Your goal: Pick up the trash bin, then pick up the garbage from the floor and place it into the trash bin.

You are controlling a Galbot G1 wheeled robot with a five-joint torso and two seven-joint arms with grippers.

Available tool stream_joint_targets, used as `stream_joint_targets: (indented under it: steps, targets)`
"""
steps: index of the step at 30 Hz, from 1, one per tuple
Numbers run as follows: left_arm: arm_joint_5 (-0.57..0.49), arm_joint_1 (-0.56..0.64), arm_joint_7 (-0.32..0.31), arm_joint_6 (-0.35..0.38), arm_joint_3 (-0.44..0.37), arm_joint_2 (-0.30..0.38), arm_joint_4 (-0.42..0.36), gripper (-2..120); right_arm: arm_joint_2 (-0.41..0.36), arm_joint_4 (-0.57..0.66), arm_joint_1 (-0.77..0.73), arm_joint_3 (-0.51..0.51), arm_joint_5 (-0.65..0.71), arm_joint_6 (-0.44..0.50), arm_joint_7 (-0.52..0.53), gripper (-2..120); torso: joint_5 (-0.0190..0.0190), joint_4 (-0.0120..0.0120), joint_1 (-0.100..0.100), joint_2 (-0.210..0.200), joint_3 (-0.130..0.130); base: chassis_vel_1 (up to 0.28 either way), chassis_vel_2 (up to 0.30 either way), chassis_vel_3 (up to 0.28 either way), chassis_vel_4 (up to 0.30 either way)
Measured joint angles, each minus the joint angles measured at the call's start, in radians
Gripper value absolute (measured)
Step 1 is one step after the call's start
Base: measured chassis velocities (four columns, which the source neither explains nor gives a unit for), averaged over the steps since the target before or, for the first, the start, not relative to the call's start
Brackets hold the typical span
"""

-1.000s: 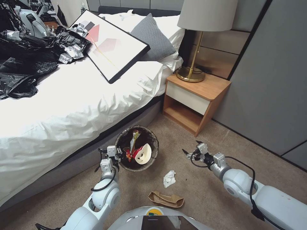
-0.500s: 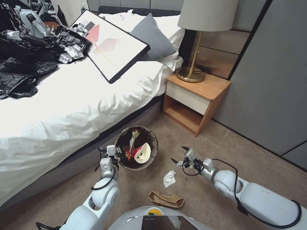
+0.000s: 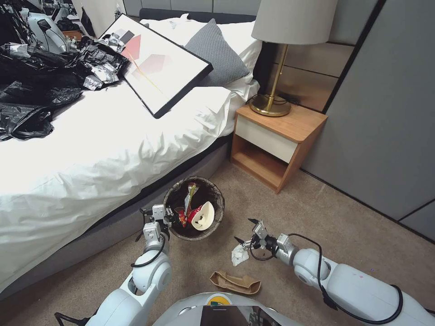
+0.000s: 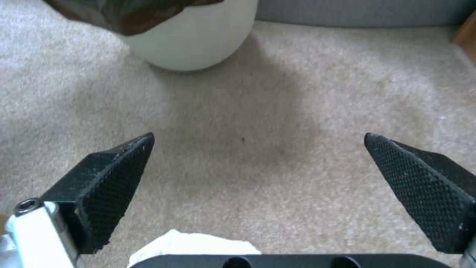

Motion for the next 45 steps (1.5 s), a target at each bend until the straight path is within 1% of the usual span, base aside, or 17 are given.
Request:
stream_joint_targets:
  steps: [7,20,28,37,45]
  targets:
    - [0.001,-0.005,0.0,0.0,0.002,-0.007,0.005,2,0.028,-0.04,0.016,-0.042,-0.013,0.001,-0.004,100,0.0001,0.0,0.0,0.0,0.0,0.0,0.0,0.0,0.0]
    - [0.003,-0.004,0.001,0.0,0.001,-0.012,0.006,2,0.051,-0.071,0.033,-0.079,-0.021,0.0,-0.004,100,0.0,0.0001,0.0,0.0,0.0,0.0,0.0,0.0,0.0]
    - [0.004,-0.005,0.002,-0.001,0.0,-0.016,0.006,2,0.079,-0.098,0.032,-0.108,-0.034,-0.008,-0.004,100,-0.0001,0.0002,0.0,0.0,0.0,0.0,0.0,0.0,0.0]
    - [0.004,-0.011,0.002,-0.001,0.003,-0.016,0.008,2,0.112,-0.132,-0.021,-0.081,-0.038,-0.015,0.01,100,0.0,0.0,0.0,0.0,0.0,0.0,0.0,0.0,0.0]
    - [0.004,-0.012,0.001,-0.001,0.008,-0.017,0.009,2,0.124,-0.159,-0.037,-0.061,-0.037,-0.013,0.011,100,0.0,0.0,0.0,0.0,0.0,0.0,0.0,0.0,0.0]
